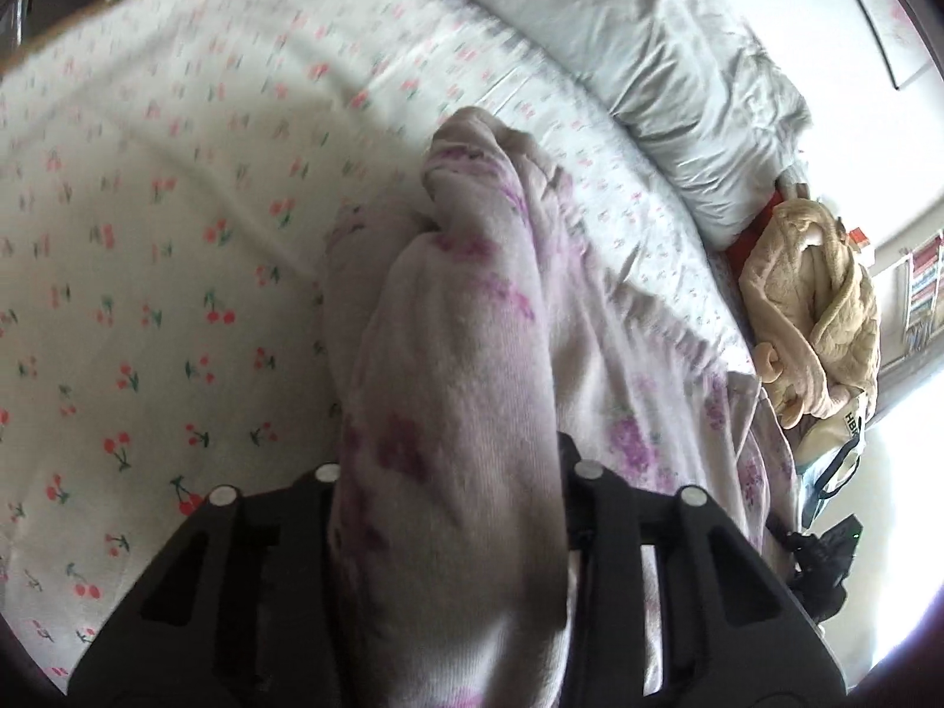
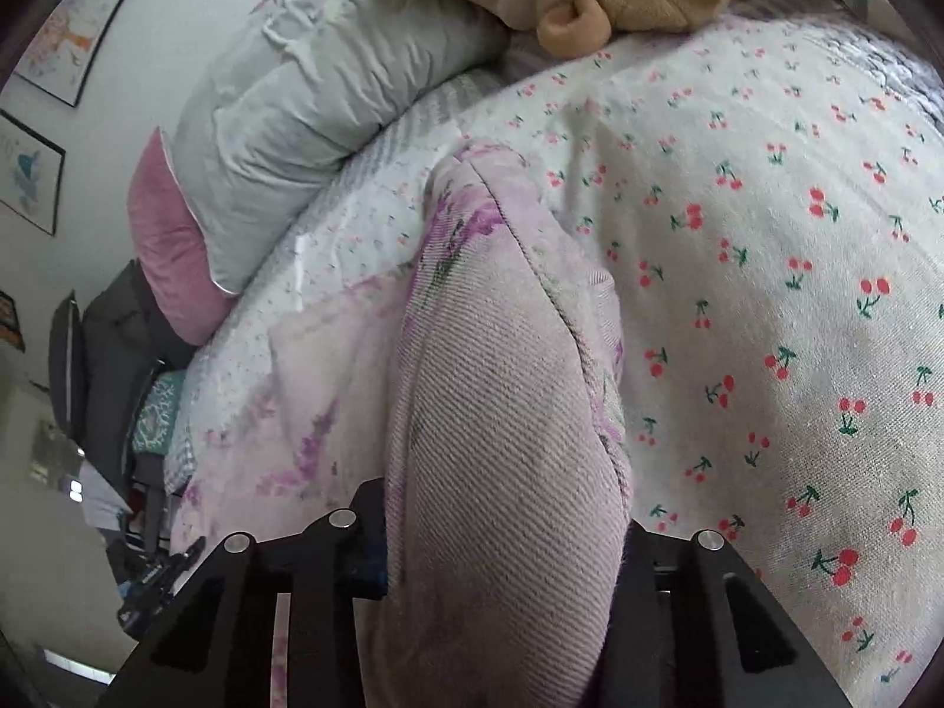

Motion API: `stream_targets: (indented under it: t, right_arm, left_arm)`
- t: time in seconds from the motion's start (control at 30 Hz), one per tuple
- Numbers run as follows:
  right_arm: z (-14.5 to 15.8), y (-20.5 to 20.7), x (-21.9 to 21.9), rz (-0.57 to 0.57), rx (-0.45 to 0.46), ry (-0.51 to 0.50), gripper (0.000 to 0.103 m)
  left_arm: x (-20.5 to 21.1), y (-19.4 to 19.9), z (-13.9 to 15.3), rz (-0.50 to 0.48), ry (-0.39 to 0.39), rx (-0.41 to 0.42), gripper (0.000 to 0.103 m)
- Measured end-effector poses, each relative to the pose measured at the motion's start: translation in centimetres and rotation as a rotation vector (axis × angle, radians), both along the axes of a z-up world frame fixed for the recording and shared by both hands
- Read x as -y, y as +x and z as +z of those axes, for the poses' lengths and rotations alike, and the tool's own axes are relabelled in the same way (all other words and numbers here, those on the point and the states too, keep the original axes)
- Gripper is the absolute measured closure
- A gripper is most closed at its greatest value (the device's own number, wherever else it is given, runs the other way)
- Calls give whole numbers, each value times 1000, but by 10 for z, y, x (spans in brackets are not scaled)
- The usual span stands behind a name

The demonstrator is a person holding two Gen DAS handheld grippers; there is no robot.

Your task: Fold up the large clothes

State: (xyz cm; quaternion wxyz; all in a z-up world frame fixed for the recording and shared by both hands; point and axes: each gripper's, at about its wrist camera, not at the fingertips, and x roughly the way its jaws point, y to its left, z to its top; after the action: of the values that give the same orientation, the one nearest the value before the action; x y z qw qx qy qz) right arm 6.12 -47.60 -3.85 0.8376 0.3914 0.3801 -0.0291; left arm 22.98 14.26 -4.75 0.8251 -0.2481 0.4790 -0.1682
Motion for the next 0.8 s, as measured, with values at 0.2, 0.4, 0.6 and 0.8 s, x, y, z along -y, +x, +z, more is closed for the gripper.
stream_targets:
  t: [0.2, 0.4, 0.6, 0.8]
  right_arm:
    - [36, -4, -17, 34, 122, -45, 69]
    - [69, -6, -30, 61, 220, -93, 73]
    - [89, -16, -32, 57, 271, -116, 75]
    - [125, -49, -9, -14, 369, -161, 76]
  left_arm:
    - [0, -6, 36, 5, -46, 130, 69]
    - [7, -19, 60, -25, -24, 236, 70]
    - [35, -36, 100, -98, -23, 382, 71]
    - [75, -49, 149, -186, -77, 509, 71]
